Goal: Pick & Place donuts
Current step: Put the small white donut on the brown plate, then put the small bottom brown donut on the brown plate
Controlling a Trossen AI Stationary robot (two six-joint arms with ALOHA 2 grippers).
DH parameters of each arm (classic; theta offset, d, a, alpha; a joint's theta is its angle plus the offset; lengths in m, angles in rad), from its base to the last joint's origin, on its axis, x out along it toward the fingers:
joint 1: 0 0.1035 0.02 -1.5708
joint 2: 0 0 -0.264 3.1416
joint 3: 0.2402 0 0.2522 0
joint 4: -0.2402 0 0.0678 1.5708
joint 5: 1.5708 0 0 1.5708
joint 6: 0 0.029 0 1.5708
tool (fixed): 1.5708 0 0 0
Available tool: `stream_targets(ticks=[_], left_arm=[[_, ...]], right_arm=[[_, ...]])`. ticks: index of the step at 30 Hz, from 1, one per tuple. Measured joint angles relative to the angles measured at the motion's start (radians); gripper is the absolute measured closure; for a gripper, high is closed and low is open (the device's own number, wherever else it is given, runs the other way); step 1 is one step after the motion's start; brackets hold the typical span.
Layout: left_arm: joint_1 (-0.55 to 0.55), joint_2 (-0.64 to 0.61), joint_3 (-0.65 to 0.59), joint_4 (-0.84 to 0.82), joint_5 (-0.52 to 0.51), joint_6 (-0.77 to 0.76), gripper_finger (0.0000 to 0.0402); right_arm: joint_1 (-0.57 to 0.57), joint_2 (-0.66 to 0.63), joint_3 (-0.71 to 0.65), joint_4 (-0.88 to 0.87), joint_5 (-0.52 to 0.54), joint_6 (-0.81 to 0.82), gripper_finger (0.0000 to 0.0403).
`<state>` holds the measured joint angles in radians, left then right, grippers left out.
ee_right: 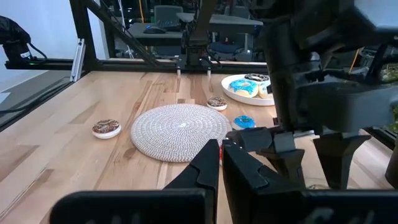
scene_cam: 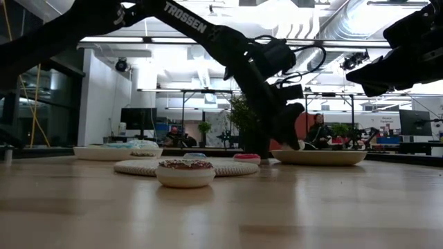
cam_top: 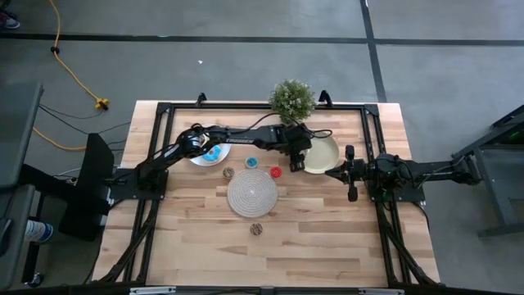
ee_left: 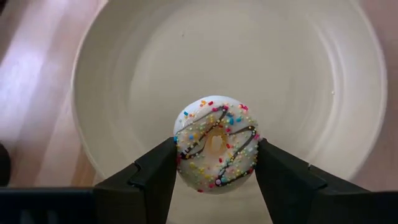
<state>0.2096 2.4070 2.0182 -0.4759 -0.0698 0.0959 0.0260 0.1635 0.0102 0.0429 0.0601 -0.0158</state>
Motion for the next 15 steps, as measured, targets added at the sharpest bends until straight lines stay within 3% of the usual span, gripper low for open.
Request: stream_targets(ticks=[10, 15], left_arm=[[0.0, 0.006, -0.001, 0.0, 0.001, 0.0, 0.0141], [0.0, 0.006, -0.001, 0.002, 0.003, 0.005, 0.0129]], right_arm=[[0.0, 0.0, 0.0, 0.0, 0.0, 0.0, 0.0391], [0.0, 0.0, 0.0, 0.0, 0.0, 0.0, 0.0391]])
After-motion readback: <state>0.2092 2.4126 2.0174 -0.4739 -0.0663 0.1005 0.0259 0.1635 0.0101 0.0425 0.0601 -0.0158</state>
